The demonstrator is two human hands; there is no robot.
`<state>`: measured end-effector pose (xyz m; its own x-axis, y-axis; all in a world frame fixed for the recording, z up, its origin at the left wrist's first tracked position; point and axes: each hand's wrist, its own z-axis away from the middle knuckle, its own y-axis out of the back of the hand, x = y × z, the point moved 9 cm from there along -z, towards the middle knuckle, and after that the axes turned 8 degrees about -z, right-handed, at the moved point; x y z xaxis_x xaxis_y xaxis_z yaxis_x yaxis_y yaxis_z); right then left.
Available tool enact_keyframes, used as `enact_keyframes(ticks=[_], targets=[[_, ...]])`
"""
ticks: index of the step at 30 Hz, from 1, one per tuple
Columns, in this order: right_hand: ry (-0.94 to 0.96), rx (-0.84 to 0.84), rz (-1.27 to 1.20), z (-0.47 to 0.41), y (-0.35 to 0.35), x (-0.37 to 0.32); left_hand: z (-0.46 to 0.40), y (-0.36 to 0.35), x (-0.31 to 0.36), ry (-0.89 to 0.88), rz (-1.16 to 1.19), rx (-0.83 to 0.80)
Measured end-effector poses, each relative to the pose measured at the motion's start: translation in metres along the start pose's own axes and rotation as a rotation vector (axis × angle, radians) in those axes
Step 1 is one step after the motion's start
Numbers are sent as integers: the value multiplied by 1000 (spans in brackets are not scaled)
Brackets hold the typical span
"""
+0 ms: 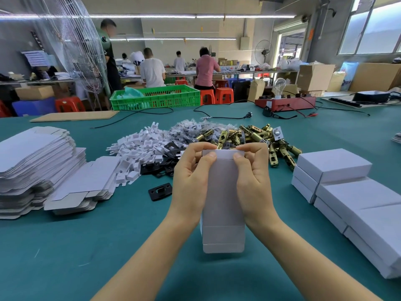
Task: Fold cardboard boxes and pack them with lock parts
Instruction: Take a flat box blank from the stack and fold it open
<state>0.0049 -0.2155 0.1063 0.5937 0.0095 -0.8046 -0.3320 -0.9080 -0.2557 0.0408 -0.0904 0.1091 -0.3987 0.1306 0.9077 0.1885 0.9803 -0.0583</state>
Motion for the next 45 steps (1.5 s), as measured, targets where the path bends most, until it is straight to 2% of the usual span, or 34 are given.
enact_keyframes(ticks=[17,25,35,41,45], targets=[[55,-47,22,-3,0,-5,0,2,-3,-3,70,-38],[78,-68,11,-2,-3,-9,3,5,1,-79,15,26],[64,-68,39,-2,-1,-8,4,6,-3,-11,69,38],[85,-81,82,-1,-3,-11,-1,6,-6,102,166,-14],[42,-65,59,-3,0,-7,-1,4,-5,93,154,-54]])
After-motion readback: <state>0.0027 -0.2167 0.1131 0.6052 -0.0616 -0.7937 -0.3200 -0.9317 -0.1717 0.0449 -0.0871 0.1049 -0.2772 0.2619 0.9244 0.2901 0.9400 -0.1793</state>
